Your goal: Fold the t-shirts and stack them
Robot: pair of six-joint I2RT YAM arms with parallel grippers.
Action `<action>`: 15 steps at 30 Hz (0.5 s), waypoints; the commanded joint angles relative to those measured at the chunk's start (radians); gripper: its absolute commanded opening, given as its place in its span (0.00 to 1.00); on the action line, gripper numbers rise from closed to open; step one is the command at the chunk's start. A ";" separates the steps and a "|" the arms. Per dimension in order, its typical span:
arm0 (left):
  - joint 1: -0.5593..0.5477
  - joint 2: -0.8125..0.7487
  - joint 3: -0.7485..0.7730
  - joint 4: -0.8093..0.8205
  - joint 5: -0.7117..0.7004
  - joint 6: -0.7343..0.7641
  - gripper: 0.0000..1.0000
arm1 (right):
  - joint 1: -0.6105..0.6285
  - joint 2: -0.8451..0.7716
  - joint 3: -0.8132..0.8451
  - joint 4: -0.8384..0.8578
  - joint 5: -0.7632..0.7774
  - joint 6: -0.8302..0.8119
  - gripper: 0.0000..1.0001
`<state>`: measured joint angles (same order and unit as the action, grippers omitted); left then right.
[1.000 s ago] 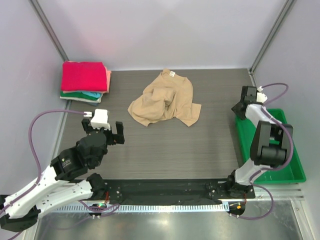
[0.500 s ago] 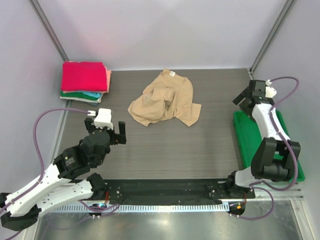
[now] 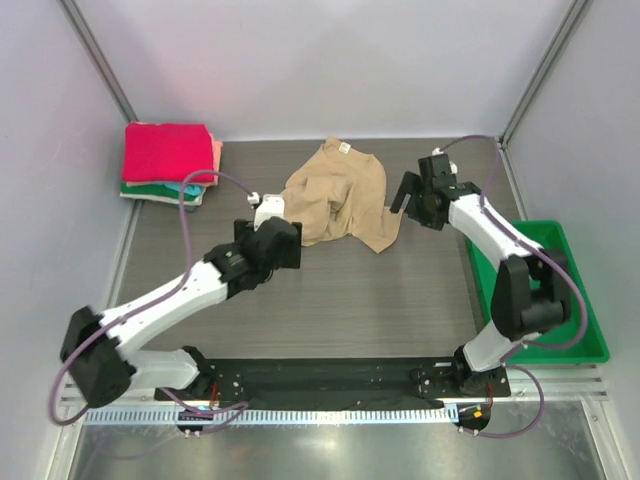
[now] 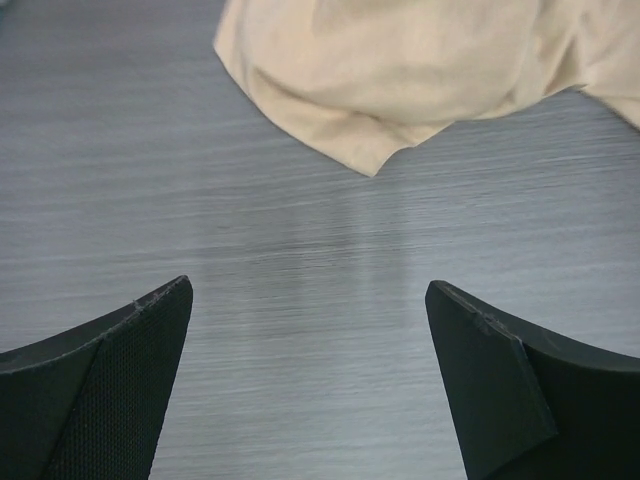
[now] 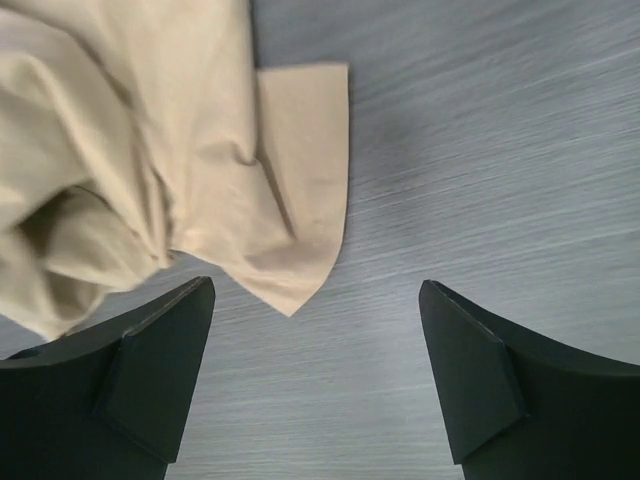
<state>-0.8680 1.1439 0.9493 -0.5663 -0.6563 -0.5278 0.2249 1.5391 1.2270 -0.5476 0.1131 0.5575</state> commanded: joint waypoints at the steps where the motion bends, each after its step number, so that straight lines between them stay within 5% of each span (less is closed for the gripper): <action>1: 0.118 0.144 0.049 0.101 0.207 -0.118 1.00 | -0.006 0.117 -0.006 0.061 -0.137 -0.031 0.88; 9: 0.274 0.394 0.092 0.240 0.406 -0.198 0.99 | -0.027 0.286 0.045 0.106 -0.128 -0.031 0.80; 15: 0.314 0.540 0.152 0.249 0.419 -0.198 0.98 | -0.041 0.392 0.048 0.175 -0.200 0.010 0.74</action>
<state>-0.5648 1.6459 1.0378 -0.3660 -0.2768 -0.7010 0.1886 1.8946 1.2530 -0.4366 -0.0456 0.5442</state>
